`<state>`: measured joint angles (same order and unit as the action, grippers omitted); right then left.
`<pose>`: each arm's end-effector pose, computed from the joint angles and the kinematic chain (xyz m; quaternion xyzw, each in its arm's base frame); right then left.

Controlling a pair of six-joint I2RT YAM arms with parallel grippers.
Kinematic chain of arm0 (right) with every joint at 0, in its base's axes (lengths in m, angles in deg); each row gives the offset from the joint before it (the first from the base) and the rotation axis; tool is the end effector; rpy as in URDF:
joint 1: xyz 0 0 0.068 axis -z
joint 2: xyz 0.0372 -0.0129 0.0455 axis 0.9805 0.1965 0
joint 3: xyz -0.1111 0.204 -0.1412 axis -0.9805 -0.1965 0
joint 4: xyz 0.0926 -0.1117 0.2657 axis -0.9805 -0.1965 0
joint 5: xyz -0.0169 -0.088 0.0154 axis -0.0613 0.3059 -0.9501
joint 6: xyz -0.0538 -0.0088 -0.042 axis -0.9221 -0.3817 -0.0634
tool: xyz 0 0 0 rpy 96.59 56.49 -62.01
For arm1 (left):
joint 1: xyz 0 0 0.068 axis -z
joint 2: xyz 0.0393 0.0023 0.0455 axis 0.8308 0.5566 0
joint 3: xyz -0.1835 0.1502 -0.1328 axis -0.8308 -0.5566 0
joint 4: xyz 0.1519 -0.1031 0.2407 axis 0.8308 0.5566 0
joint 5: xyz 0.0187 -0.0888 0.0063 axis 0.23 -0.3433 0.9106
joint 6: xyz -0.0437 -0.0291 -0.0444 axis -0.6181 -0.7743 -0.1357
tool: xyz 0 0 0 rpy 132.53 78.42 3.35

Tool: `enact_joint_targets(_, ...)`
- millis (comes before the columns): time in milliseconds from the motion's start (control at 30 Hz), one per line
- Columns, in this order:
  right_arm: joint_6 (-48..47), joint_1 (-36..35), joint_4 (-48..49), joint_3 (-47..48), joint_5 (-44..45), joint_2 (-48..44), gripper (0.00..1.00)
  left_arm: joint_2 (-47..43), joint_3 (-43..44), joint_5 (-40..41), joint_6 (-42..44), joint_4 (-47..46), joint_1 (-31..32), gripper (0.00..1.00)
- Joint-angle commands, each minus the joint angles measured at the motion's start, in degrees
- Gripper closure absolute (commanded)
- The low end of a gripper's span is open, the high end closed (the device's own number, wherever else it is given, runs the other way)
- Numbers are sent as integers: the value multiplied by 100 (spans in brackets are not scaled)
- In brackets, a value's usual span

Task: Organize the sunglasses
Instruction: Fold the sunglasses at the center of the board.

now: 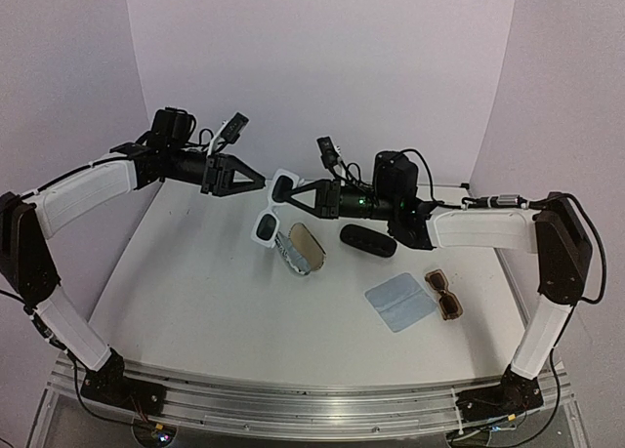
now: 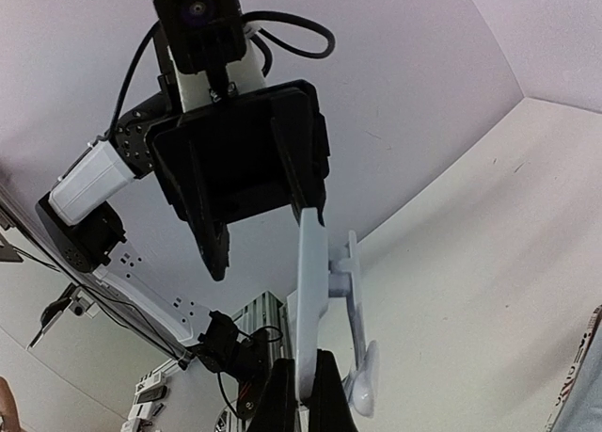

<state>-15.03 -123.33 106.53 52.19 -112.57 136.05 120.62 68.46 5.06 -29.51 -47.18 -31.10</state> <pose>0.3187 0.3591 0.2800 -0.2641 0.6308 0.6071 0.4047 0.3409 -0.2155 0.3422 0.4376 0.6397 -0.5432 0.3228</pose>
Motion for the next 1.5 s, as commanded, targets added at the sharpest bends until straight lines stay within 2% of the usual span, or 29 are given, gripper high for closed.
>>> enact_joint_targets(0,-112,19,145,11,127,-171,100,28,247,323,829,879,145,65)
enact_joint_targets(200,-137,19,149,-4,169,-199,100,57,220,453,1106,1199,347,67)
enact_joint_targets(400,-150,19,151,46,122,-206,100,75,112,525,1065,1105,414,68)
enact_joint_targets(567,-180,19,158,47,71,-232,100,84,124,844,1265,1232,356,63)
enact_joint_targets(833,-208,19,161,168,-55,-150,100,205,92,577,1718,1737,278,61)
enact_joint_targets(867,-200,19,160,194,-79,-138,100,215,83,579,1722,1753,278,62)
enact_joint_targets(1000,-188,19,162,205,-91,-117,100,177,99,541,1754,1726,278,78)
enact_joint_targets(1233,-176,19,169,201,-69,-97,100,243,123,458,1888,1899,278,89)
enact_joint_targets(1333,-162,19,179,200,-77,-68,100,261,132,342,1802,1856,274,99)
enact_joint_targets(1467,-142,19,187,159,-54,-33,100,238,139,236,1688,1828,278,100)
